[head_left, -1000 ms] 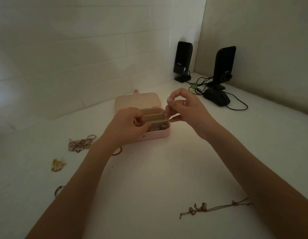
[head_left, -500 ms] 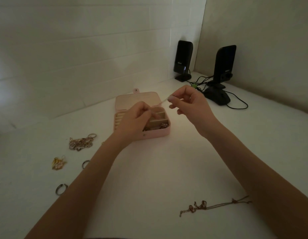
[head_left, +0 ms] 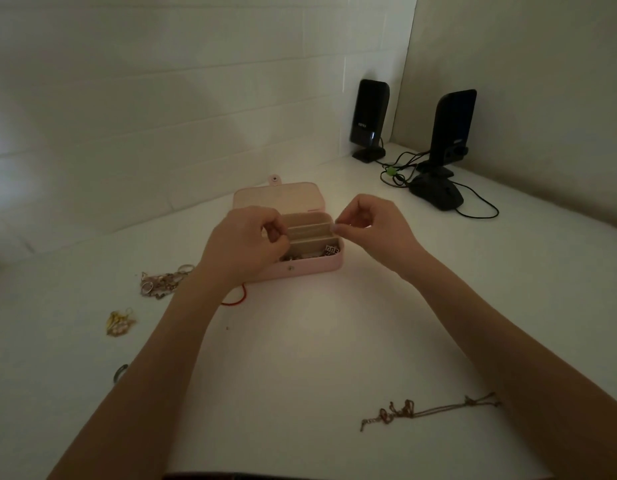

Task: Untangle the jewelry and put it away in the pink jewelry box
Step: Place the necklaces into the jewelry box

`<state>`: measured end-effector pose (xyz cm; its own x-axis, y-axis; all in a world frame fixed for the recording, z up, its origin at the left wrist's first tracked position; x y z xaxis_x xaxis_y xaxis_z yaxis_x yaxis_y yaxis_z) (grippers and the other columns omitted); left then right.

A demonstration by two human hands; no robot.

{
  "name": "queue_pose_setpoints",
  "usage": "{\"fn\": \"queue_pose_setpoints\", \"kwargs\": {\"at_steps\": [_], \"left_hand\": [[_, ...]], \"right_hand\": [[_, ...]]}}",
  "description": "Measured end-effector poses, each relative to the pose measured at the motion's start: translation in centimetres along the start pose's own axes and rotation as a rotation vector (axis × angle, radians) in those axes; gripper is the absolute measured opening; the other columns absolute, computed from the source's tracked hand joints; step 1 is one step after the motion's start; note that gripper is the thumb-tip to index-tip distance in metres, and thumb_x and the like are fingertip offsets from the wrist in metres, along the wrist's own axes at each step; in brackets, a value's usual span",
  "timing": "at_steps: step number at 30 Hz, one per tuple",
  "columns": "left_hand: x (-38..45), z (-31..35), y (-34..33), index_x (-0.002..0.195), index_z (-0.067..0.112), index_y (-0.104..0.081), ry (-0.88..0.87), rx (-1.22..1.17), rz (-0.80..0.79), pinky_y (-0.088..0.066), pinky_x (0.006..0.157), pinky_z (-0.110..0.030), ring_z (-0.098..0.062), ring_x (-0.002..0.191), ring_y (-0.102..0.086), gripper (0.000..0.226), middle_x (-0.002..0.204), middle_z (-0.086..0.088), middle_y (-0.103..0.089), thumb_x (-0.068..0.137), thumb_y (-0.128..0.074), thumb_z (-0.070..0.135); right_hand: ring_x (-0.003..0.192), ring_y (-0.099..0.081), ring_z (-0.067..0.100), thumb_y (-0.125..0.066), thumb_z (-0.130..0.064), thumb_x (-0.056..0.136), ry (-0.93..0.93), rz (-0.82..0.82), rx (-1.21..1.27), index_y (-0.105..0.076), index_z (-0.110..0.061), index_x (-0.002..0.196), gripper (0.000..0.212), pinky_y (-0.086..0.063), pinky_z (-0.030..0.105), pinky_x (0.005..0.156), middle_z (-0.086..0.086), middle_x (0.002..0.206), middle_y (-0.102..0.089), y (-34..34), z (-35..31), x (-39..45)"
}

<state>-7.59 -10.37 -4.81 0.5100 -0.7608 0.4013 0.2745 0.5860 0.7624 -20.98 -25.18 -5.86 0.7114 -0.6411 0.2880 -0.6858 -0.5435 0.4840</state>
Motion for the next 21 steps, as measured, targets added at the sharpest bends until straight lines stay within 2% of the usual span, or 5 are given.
{"fn": "queue_pose_setpoints", "kwargs": {"at_steps": [6,10,12,14,21], "left_hand": [[0.0,0.4,-0.8,0.071,0.022,-0.067,-0.053,0.118,-0.023,-0.034,0.066,-0.027,-0.010,0.078,-0.043,0.013,0.068,0.014,-0.049,0.074,-0.057,0.030],[-0.6,1.4,-1.4,0.082,0.025,-0.073,-0.136,0.105,-0.089,-0.040,0.072,-0.030,-0.011,0.083,-0.048,0.036,0.075,0.013,-0.055,0.072,-0.044,0.042],[-0.9,1.9,-1.8,0.087,0.025,-0.075,-0.172,0.119,-0.166,-0.039,0.076,-0.028,-0.013,0.084,-0.053,0.027,0.079,0.010,-0.062,0.079,-0.050,0.030],[-1.0,2.2,-2.0,0.088,0.023,-0.076,-0.192,0.132,-0.183,-0.030,0.070,-0.013,-0.013,0.087,-0.056,0.023,0.085,0.005,-0.067,0.081,-0.055,0.019],[-1.3,3.0,-1.7,0.076,0.021,-0.075,-0.241,0.072,-0.113,-0.029,0.067,-0.010,-0.015,0.079,-0.055,0.028,0.075,0.003,-0.067,0.071,-0.048,0.028]], "right_hand": [[0.054,-0.038,0.005,-0.077,-0.022,0.074,-0.020,-0.073,-0.170,-0.067,-0.017,0.076,0.011,-0.031,0.010,0.048,-0.007,0.061,-0.046,-0.6,0.4,-0.1],[0.049,-0.033,0.006,-0.077,-0.022,0.073,-0.032,-0.092,-0.207,-0.069,-0.021,0.072,0.009,-0.028,0.013,0.045,-0.007,0.054,-0.038,-0.9,0.7,-0.2],[0.049,-0.034,0.006,-0.077,-0.022,0.073,-0.056,-0.067,-0.203,-0.069,-0.022,0.070,0.008,-0.027,0.013,0.045,-0.008,0.054,-0.038,-0.9,0.9,-0.1],[0.051,-0.037,0.004,-0.074,-0.023,0.075,-0.079,-0.051,-0.222,-0.069,-0.022,0.071,0.006,-0.027,0.013,0.047,-0.009,0.056,-0.042,-1.1,1.0,0.0],[0.057,-0.043,0.004,-0.074,-0.016,0.071,-0.138,0.035,-0.137,-0.059,-0.017,0.085,0.021,-0.029,0.017,0.048,-0.006,0.065,-0.047,-1.7,1.6,0.3]]}}
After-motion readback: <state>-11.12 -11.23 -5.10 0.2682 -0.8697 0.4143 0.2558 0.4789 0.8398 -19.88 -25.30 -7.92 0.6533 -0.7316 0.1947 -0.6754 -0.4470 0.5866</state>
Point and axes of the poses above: each hand's wrist, its own x-axis towards the middle knuckle, its own y-axis out of the back of the hand, z = x × y, the point moved 4 cm from there along x, towards the middle knuckle
